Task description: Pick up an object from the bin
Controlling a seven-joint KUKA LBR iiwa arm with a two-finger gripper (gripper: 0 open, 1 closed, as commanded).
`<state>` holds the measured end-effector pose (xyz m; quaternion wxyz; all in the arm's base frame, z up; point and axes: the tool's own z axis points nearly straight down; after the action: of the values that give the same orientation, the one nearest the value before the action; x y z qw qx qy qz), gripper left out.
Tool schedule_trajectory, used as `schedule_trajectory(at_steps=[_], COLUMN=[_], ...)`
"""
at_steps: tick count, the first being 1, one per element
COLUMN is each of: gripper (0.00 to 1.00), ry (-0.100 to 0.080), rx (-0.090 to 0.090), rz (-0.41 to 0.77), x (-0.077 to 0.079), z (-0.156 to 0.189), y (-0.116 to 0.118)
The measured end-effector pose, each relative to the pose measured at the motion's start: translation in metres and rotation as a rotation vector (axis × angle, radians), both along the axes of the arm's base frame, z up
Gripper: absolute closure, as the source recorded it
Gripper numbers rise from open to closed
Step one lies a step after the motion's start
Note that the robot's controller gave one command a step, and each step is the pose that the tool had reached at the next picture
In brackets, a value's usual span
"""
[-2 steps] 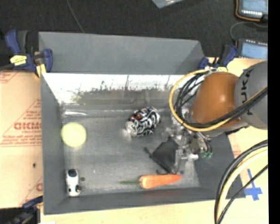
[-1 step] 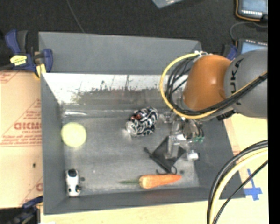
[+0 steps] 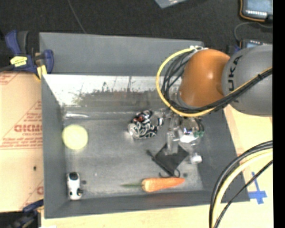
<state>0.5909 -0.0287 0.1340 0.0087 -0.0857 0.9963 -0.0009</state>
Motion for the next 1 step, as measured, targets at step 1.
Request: schedule_trajectory(at_steps=[1], gripper=[0.00], ry=[0.005], rx=[-0.003], rz=[0.105], x=[-0.0152], z=[-0.0397], y=[-0.0281])
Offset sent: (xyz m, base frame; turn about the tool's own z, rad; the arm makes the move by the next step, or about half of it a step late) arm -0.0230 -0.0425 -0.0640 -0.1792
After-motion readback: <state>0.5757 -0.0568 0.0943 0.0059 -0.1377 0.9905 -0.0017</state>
